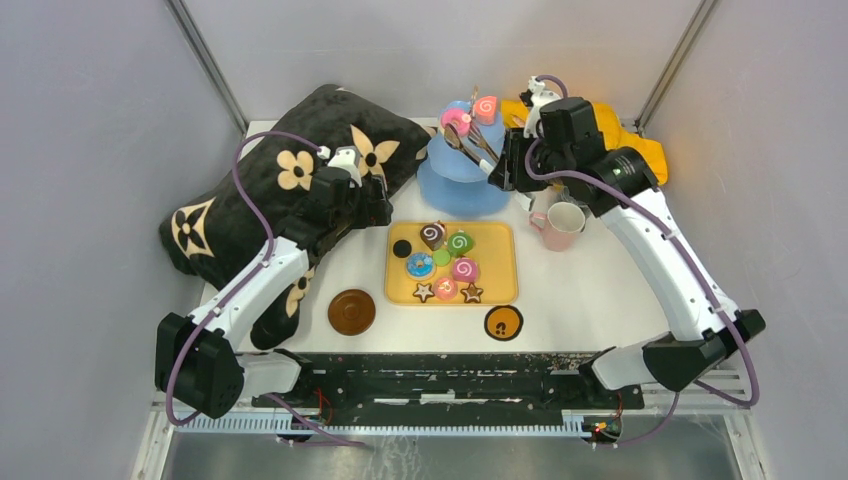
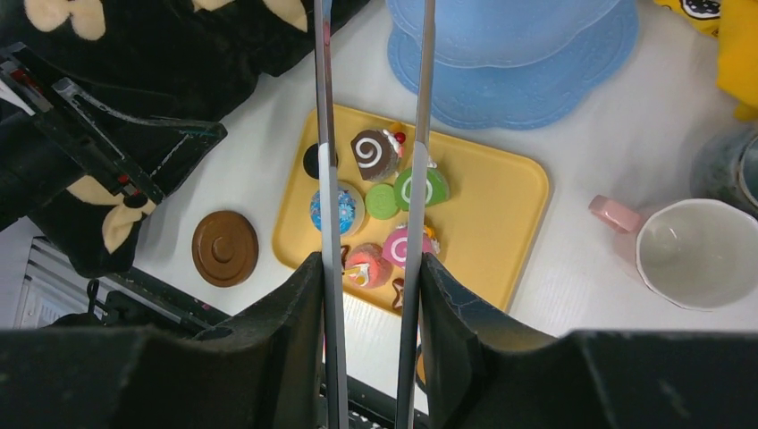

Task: Serve the afternoon tea

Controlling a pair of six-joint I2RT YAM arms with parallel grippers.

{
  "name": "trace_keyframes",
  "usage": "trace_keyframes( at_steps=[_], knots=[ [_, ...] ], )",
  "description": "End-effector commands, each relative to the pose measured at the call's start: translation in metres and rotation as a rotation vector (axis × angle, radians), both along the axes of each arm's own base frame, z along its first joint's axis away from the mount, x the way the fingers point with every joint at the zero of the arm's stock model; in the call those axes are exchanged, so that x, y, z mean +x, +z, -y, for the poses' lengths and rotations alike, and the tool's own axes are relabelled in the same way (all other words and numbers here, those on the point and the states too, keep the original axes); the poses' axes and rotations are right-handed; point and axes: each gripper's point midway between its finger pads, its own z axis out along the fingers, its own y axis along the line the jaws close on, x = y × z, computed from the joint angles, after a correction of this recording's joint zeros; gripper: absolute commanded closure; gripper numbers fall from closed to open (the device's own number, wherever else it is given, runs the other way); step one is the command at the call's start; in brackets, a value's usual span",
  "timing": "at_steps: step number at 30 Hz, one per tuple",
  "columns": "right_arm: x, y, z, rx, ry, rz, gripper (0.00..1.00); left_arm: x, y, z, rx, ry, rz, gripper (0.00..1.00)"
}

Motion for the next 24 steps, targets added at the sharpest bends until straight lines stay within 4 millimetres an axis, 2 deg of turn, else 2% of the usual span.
trace_keyframes(
  at_steps=[1, 11, 16, 24],
  knots=[
    [0.018, 0.037, -0.018, 0.105, -0.015, 0.1, 0.99, 0.013, 0.023, -0.001, -0.019, 0.025, 0.067, 0.01],
    [0.05, 0.027, -0.023, 0.134, -0.152, 0.082, 0.99, 0.012, 0.021, -0.005, -0.003, 0.024, 0.068, 0.01],
    [0.061, 0.028, -0.023, 0.141, -0.19, 0.092, 0.99, 0.009, 0.02, -0.006, -0.001, 0.023, 0.07, 0.01],
    [0.073, 0.018, -0.032, 0.159, -0.2, 0.068, 0.99, 0.006, 0.021, -0.009, 0.003, 0.025, 0.075, 0.01]
  ],
)
